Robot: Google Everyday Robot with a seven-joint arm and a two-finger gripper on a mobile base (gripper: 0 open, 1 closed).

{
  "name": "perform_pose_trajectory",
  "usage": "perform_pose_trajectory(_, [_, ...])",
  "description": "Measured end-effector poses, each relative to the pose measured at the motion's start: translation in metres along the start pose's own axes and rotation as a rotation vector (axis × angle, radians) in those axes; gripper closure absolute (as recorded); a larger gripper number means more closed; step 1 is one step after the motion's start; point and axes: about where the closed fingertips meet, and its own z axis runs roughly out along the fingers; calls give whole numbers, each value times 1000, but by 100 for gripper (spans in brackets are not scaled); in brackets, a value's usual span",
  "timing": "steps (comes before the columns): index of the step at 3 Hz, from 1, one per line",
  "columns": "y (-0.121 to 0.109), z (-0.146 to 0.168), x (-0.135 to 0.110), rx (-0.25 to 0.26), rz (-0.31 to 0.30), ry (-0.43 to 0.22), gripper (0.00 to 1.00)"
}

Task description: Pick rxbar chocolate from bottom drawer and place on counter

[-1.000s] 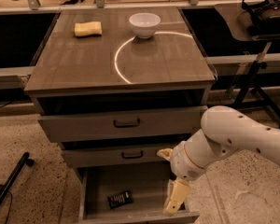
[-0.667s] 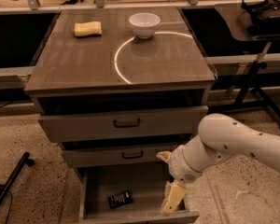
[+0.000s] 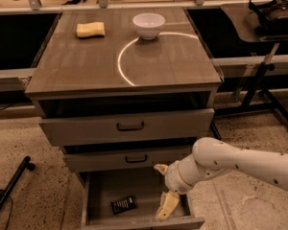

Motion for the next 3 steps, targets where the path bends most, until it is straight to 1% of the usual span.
perform_pose_trajectory(1, [0, 0, 0, 0, 0, 0, 0])
perform_pose_trajectory(2, [-13, 26, 16, -2, 18, -13, 0])
perform_pose_trajectory(3, [-27, 61, 36, -8, 17, -58, 0])
